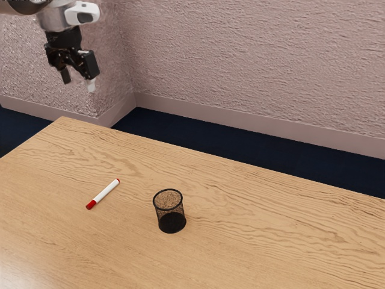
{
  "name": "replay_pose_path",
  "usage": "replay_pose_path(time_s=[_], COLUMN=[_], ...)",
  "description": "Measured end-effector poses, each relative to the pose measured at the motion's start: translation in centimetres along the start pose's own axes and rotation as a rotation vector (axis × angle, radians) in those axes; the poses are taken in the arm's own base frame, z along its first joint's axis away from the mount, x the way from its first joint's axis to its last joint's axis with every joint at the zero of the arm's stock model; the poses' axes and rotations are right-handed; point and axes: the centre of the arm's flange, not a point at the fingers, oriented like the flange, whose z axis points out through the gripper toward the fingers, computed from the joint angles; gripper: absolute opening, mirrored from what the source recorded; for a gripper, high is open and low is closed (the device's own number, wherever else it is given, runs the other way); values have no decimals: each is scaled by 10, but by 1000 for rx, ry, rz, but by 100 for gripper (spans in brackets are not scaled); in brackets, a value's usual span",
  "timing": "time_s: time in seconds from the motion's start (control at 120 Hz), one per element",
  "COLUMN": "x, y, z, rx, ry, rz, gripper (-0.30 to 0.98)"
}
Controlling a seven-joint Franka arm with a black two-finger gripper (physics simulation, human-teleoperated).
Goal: Put the marker into the pen holder.
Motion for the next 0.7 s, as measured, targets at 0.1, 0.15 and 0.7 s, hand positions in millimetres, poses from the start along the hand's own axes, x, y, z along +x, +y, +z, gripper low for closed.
replay_pose_path(time_s=[0.1,0.15,0.7], x=[-7,-6,-41], y=[-34,-31,-53], z=[6,9,323], rx=[1,-1,-59], ry=[-3,-7,-235], rz=[-73,-71,-73], gripper=[67,67,67])
